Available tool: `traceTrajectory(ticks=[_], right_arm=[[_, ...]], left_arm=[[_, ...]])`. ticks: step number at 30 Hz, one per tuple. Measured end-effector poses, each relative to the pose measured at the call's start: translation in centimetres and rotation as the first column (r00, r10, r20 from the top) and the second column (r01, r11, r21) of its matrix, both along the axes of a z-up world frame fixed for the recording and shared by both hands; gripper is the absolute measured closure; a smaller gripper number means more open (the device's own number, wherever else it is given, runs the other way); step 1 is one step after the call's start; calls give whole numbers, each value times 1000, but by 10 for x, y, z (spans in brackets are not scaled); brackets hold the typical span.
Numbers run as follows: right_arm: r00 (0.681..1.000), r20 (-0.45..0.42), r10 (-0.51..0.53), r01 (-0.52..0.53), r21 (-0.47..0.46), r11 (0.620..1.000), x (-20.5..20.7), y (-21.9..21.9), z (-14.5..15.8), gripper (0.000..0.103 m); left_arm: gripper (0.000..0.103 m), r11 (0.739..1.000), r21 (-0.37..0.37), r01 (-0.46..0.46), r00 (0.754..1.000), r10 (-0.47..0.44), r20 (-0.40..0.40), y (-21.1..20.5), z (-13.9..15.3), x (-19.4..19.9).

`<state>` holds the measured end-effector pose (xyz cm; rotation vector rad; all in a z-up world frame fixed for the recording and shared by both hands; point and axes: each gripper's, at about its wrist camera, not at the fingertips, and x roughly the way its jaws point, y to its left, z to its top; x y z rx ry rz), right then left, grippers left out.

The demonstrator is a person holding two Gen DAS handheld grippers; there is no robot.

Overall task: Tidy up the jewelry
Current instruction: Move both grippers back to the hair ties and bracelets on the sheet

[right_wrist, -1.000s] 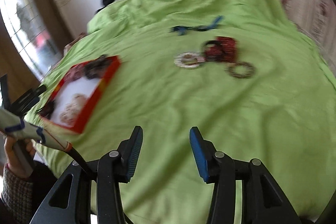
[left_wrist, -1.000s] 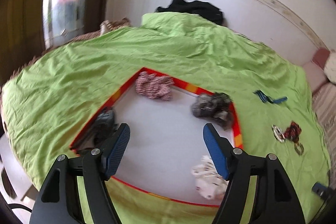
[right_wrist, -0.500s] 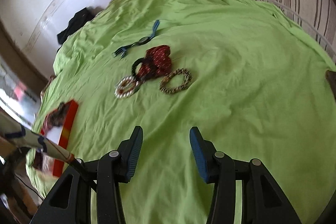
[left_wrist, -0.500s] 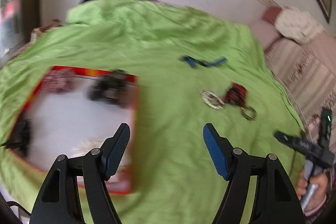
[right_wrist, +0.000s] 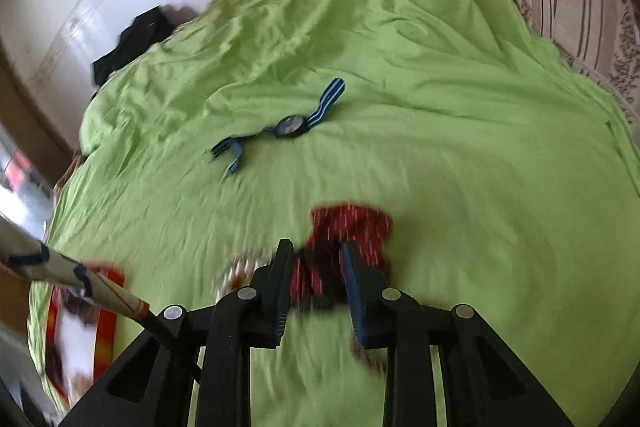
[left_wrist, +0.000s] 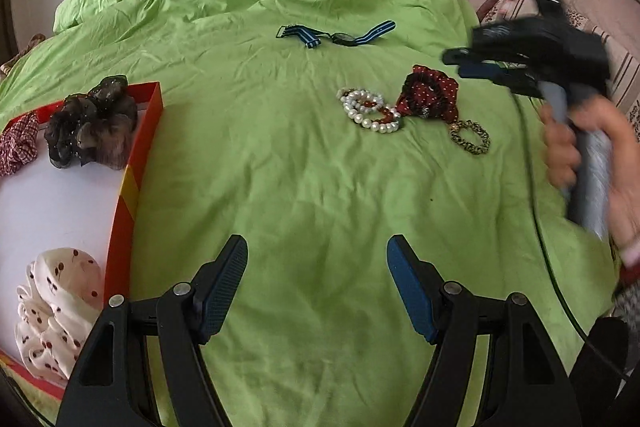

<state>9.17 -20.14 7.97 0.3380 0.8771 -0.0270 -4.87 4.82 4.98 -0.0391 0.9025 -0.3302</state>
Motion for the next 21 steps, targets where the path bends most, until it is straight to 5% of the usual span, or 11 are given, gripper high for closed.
traceTrajectory(ticks=[2,4,7,9,12,16,21], right_arm=[[997,-80,-9,14,54,998,15,-3,-21,75],[986,-141,86,-58,193,980,9,5,-41,76],[937,-187,297,-200,412,889,-29,27,-63,76],[910,-180,374,-254,472,844,-69,33,-66,76],[934,-136,330,-260,375,890,-107,20,-54,75],[992,-54,115,-103,196,975,-128,-25,-38,57],[998,-27,-57,60,165,984,-114,-65,-42,55]], left_arm=[[32,1000,-9,-7,1000,7,-1,2,1,5],[32,999,-26,-19,1000,19,-12,6,2,9],[32,998,-55,-39,999,37,-32,12,2,13],[32,997,-62,-46,998,44,-35,14,3,12],[32,998,-57,-41,999,39,-35,11,1,8],[32,999,-46,5,999,-7,-39,0,0,-3],[33,994,-92,50,994,-58,-90,-17,6,-5]])
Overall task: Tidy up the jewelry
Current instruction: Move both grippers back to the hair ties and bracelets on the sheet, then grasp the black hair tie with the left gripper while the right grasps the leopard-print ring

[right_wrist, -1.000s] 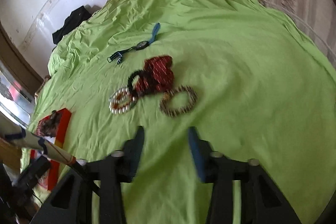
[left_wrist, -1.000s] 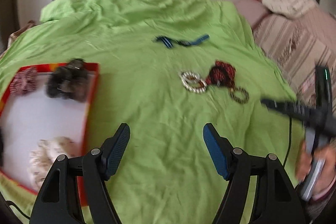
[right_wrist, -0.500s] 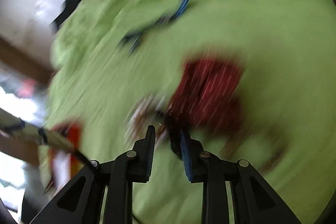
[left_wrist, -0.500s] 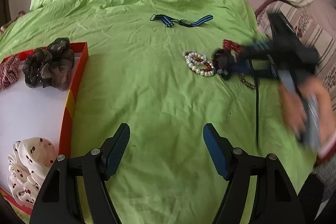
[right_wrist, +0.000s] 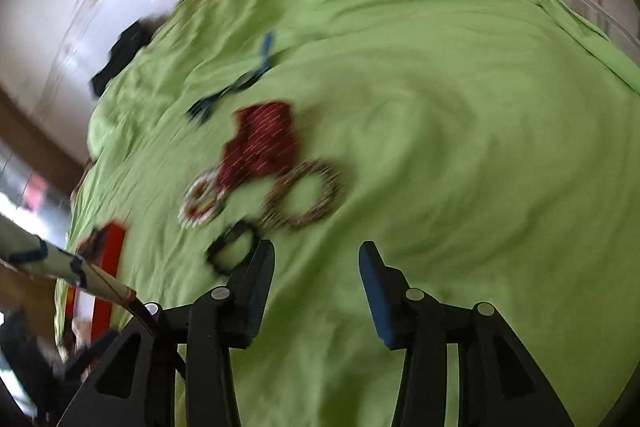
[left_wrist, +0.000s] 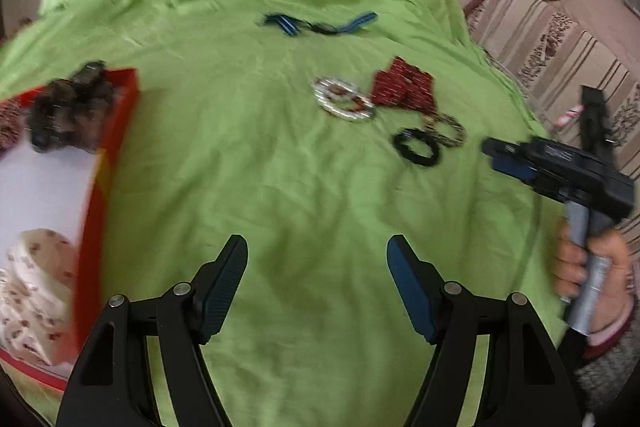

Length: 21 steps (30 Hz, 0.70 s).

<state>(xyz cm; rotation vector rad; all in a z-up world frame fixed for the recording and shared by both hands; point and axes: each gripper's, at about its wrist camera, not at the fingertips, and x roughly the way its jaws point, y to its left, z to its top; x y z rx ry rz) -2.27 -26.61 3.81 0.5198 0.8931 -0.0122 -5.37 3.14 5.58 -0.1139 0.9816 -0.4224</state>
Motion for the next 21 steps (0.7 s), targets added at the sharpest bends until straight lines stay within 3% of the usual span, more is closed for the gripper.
traceTrajectory(ticks=[2,3,6,12,17,18,19,20,21], right_arm=[[1000,8,-16,16,27,999,10,-9,0,55],[1000,10,-19,18,21,1000,14,-12,1,55],[1000,10,-21,21,-4,1000,28,-12,-1,55],[1000,7,9,-9,10,1000,41,-16,-20,55],[998,8,57,-57,-8,998,45,-16,-24,63],[998,6,63,-63,-13,998,47,-16,-25,63],[998,6,66,-66,-14,998,48,-16,-25,65],[998,7,70,-69,-15,997,49,-16,-25,69],[997,8,72,-72,-14,997,50,-17,-24,73]], left_arm=[[46,999,-32,14,999,-15,-37,-12,4,7],[47,999,-36,15,999,-17,-47,-17,5,11],[48,998,-62,25,998,-29,-64,-45,8,31],[48,998,-27,54,991,-56,-119,-107,-12,80],[49,1000,2,29,989,-28,-146,-127,-29,97],[53,1000,4,16,989,-16,-145,-128,-30,98],[67,1000,10,9,990,-8,-143,-129,-31,98],[91,1000,27,9,990,-5,-144,-131,-31,98],[98,999,41,12,989,-6,-151,-133,-33,99]])
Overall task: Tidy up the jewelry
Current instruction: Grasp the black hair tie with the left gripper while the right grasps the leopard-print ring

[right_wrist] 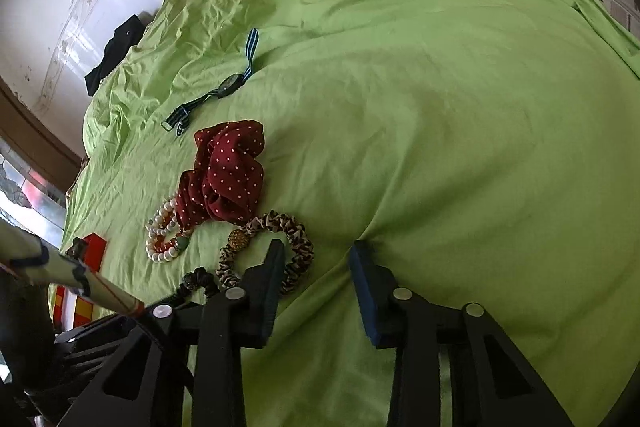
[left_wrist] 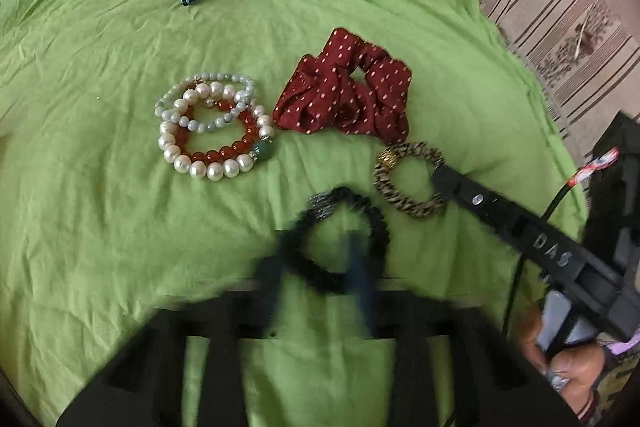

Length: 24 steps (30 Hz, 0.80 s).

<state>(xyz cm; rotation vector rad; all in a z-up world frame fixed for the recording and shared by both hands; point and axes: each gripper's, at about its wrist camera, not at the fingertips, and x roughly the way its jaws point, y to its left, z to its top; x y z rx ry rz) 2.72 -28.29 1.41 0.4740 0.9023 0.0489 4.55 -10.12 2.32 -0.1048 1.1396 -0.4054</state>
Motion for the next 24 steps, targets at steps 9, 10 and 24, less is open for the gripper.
traceTrajectory(ticks=[9,10,24], right_arm=[[997,59,48,-48,-1,999,-10,7,22,95],[996,70,52,-52,4,999,-13,8,25,95],[985,144,95,-100,26,995,-45,39,53,95]], left_arm=[[98,999,-51,6,999,-4,43,21,25,-31],[98,998,-57,9,999,-6,53,25,30,-36],[98,988,-133,-77,973,104,206,130,96,-88]])
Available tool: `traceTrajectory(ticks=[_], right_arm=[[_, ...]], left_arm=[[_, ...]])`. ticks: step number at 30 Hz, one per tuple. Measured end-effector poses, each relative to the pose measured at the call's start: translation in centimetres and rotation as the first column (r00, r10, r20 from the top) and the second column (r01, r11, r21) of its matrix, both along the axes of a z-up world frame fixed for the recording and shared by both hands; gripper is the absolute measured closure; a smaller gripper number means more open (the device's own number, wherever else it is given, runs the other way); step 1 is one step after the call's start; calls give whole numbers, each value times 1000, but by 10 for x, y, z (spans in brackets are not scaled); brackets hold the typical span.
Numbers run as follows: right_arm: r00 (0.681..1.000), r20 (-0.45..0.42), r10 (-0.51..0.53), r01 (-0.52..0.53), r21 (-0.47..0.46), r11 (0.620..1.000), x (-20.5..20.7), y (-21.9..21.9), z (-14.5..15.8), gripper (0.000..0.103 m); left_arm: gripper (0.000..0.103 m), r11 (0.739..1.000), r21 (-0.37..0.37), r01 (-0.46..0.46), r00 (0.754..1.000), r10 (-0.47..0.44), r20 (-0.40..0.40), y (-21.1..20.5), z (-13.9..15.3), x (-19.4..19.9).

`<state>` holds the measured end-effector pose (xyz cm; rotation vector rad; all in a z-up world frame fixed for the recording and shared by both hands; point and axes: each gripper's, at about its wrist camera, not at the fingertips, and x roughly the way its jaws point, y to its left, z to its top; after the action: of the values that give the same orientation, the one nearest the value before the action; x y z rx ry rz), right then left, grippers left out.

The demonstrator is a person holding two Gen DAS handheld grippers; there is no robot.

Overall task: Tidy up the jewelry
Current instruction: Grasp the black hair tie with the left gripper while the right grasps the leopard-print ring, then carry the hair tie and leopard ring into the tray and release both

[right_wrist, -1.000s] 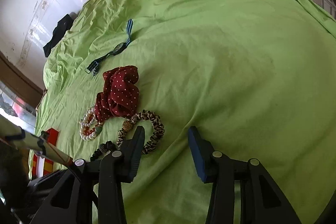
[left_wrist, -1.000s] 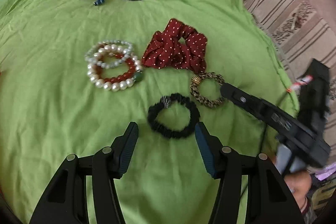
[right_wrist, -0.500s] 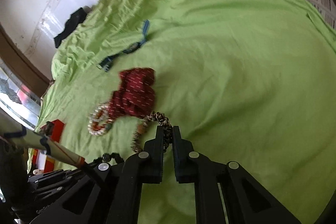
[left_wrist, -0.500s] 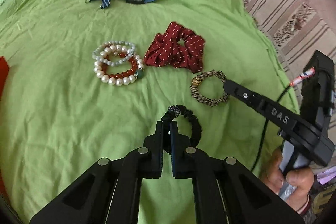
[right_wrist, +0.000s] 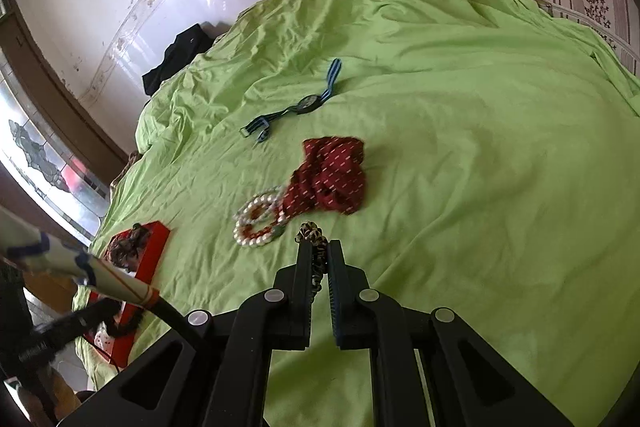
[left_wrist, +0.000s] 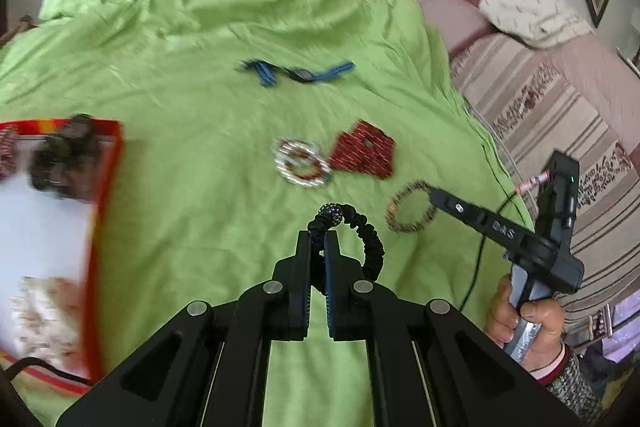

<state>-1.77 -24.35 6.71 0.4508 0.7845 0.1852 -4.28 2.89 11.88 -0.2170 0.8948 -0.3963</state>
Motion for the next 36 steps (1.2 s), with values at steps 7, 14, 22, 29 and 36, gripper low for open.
traceTrajectory(ticks=[7,14,22,29,36], right_arm=[[1000,-5,28,-28,-9,1000,-19,36,3,95],[994,13,104,-104,-24,994,-33,96,25,95],[954,20,298,-298,12,954,-25,205,54,95],[875,-29,484,-481,81,873,-25,321,44,95],[823,-125,554,-554,44,832,-20,393,-1,95]], left_arm=[[98,986,18,-167,986,166,30,89,6,-11],[98,930,30,-366,930,366,-6,185,-8,-29],[98,871,32,-490,870,491,-55,257,-27,-44],[98,833,20,-553,826,552,-120,303,-52,-43],[98,806,-7,-592,794,582,-176,328,-65,-44]])
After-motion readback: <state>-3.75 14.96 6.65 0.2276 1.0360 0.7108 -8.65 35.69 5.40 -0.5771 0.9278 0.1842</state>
